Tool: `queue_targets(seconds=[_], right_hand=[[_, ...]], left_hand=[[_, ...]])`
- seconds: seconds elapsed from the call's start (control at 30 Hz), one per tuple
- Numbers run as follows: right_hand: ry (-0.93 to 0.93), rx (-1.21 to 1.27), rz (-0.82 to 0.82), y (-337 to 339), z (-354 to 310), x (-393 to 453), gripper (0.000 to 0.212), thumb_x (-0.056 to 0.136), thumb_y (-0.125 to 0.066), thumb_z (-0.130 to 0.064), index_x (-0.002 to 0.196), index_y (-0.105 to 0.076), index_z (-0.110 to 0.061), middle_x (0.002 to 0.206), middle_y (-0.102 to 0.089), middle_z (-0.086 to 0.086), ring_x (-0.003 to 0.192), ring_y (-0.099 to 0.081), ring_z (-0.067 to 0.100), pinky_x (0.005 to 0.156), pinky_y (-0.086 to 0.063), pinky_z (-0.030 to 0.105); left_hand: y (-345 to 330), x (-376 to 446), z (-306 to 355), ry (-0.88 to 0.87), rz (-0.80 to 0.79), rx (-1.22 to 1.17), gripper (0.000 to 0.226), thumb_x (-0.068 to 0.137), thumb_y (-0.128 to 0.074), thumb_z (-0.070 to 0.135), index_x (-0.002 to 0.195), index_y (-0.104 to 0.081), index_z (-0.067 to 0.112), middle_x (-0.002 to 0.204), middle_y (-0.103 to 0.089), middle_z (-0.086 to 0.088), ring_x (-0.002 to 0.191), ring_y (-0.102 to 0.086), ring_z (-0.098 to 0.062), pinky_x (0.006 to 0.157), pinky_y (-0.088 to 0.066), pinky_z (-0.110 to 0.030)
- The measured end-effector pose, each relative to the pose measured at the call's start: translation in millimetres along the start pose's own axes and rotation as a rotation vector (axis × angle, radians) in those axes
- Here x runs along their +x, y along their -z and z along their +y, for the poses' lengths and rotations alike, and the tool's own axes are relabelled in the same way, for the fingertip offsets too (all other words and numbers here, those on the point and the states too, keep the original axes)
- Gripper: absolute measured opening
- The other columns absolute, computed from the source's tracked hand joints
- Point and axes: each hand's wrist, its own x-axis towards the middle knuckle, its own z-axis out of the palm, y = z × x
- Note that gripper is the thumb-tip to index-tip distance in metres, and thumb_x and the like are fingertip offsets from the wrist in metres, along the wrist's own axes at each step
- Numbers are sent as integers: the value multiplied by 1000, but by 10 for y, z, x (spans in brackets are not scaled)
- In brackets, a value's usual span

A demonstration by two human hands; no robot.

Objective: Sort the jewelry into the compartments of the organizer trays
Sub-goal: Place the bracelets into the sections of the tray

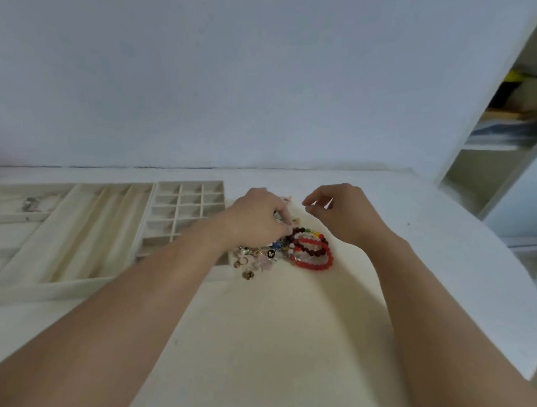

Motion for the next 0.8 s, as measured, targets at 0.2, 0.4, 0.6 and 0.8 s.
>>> queue_targets(seconds=[0.2, 0.4, 0.6, 0.8], right_hand=[[-71, -37, -125, 83, 205, -90, 7, 90, -72, -31, 95, -76, -30, 90, -68, -9, 78, -61, 7, 63, -45, 24], [-72, -23, -117, 104, 216, -89, 8, 91, -69, -31, 92, -77, -28, 90, -70, -7, 67, -55, 3, 59, -38, 22], [-155, -24, -93, 62, 226, -89, 20, 87, -71, -48, 86, -76, -28, 81, -71, -5, 64, -57, 9, 59, -39, 26], [-239, -86, -162, -23, 199, -93, 22, 83, -75, -51, 89, -77, -30, 80, -71, -3, 72, -62, 12, 60, -42, 27]], left_hand=[[-273, 162, 170, -71, -74, 30, 13, 87, -74, 38, 95, -76, 28, 158, -37, 0, 153, -9, -13, 119, -13, -37], [-224, 123, 211, -99, -48, -70, 15, 92, -70, 30, 96, -77, 17, 147, -51, 2, 145, -29, -9, 98, -18, -15], [44, 78, 234, -25, 23, -307, 27, 94, -65, 44, 99, -72, 18, 111, -73, 4, 107, -67, -16, 91, -50, -31], [105, 60, 227, -26, 70, -449, 22, 98, -62, 34, 97, -69, 14, 88, -77, 11, 89, -72, -17, 91, -56, -41]])
